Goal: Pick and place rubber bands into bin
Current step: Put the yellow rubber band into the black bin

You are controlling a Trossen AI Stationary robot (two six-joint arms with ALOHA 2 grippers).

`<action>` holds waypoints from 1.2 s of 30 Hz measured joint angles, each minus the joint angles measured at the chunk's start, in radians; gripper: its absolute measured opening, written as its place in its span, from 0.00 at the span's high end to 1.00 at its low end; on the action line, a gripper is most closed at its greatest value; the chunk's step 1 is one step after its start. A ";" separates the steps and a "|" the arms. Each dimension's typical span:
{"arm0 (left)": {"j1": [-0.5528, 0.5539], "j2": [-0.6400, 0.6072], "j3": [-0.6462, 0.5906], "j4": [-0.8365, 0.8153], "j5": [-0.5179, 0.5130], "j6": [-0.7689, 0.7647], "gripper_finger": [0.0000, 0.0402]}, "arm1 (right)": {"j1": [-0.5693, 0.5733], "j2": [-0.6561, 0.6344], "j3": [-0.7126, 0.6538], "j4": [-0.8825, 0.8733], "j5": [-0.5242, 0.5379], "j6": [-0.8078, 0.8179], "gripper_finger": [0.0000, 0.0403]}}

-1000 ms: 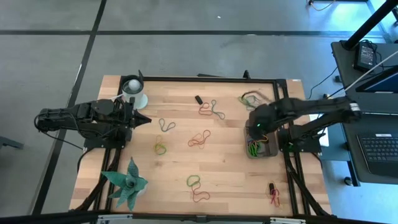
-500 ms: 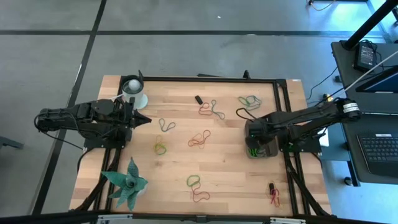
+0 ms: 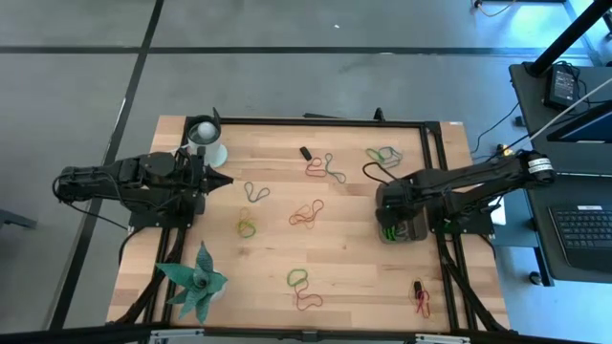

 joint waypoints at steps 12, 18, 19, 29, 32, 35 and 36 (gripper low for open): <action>0.000 0.000 0.000 0.000 -0.004 0.000 0.98 | 0.000 0.000 0.151 -0.133 0.001 -0.097 0.57; 0.000 0.000 0.000 0.000 -0.004 0.000 0.98 | -0.001 0.000 0.153 -0.112 0.003 -0.121 0.59; 0.000 0.000 0.000 0.000 -0.004 0.000 0.98 | -0.002 0.000 0.153 -0.094 0.010 -0.120 0.60; 0.000 0.000 0.000 0.000 -0.007 0.000 0.98 | -0.002 0.003 0.153 0.573 0.136 -0.563 0.67; 0.000 0.000 0.000 0.000 -0.008 0.000 0.98 | -0.002 0.021 0.153 0.768 0.144 -0.758 0.70; 0.000 0.000 0.000 0.000 -0.008 0.000 0.98 | -0.014 0.055 0.153 0.928 0.142 -0.864 0.72; 0.000 0.000 0.000 0.000 -0.008 0.000 0.98 | -0.022 0.070 0.155 0.969 0.143 -0.868 0.73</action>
